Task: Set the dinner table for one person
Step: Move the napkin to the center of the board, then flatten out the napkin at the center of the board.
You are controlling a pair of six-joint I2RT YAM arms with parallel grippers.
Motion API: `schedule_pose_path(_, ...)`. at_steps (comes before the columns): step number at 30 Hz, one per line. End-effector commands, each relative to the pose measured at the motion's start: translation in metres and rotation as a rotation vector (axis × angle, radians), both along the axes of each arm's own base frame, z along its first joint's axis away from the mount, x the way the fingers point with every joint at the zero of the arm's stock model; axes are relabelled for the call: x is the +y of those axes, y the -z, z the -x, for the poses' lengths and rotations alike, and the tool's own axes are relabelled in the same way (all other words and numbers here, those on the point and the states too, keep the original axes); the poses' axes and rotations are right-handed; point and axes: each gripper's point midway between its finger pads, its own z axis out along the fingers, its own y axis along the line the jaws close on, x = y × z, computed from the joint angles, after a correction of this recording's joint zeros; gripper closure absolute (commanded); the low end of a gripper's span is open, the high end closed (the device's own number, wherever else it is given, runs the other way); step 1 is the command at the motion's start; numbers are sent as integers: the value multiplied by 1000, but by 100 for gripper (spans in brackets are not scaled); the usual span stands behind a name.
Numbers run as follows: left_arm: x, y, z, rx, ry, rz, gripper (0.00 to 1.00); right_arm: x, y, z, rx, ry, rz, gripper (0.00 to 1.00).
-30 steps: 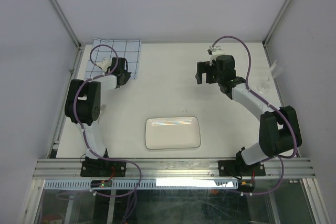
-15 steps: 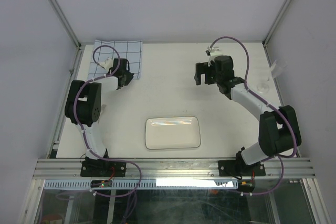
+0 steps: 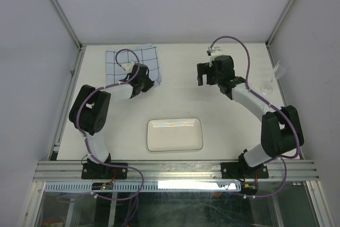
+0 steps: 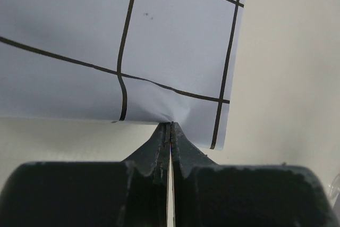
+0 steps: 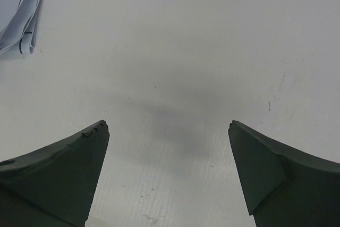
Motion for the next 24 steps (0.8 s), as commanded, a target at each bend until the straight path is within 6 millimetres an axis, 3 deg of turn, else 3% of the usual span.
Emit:
schedule_pose_path(1, -51, -38, 9, -93, 134, 71, 100, -17, -31, -22, -90, 95, 78, 1)
schedule_pose_path(8, -128, -26, 44, -71, 293, 89, 100, -33, -38, -29, -104, 181, 128, 0)
schedule_pose_path(16, -198, -5, 85, -39, 419, 92, 100, -44, -45, -23, -120, 215, 154, 1)
schedule_pose_path(20, -217, -6, 92, -50, 452, 91, 100, -50, -51, -23, -134, 235, 178, 0)
schedule_pose_path(24, -216, -15, 90, -70, 445, 90, 100, -55, -53, -23, -134, 262, 188, 1)
